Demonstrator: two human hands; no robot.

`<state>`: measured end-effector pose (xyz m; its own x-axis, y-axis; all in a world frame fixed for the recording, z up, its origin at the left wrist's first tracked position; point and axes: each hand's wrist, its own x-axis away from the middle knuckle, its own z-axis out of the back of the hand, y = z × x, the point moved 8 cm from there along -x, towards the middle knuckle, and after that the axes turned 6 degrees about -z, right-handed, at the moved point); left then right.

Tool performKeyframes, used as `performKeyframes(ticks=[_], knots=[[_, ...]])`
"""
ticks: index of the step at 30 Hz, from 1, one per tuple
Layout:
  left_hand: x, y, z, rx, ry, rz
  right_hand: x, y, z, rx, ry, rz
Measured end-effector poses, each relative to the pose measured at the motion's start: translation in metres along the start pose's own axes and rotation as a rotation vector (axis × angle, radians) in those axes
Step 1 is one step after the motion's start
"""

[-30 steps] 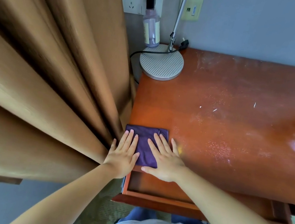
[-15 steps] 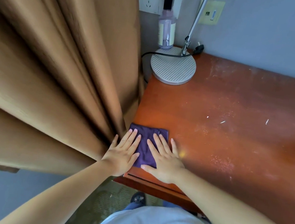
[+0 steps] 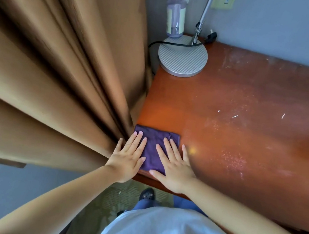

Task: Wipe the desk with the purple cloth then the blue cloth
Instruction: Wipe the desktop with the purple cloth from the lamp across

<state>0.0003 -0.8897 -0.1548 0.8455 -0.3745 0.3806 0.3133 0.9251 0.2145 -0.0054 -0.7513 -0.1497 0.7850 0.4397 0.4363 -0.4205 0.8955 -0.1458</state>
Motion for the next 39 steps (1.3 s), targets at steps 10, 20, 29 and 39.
performKeyframes(ticks=[10, 20, 29, 39], knots=[[-0.007, -0.002, 0.001, -0.066, -0.107, 0.064, -0.01, 0.005, 0.003, -0.004, -0.003, -0.064], [-0.01, 0.006, 0.003, -0.06, -0.105, 0.067, -0.006, 0.01, 0.003, -0.008, -0.002, -0.093], [-0.004, 0.039, -0.004, -0.078, -0.13, 0.069, 0.026, 0.022, -0.014, -0.048, -0.011, -0.164], [-0.011, 0.06, -0.004, -0.113, -0.164, 0.02, 0.043, 0.04, -0.014, -0.077, -0.021, -0.218]])
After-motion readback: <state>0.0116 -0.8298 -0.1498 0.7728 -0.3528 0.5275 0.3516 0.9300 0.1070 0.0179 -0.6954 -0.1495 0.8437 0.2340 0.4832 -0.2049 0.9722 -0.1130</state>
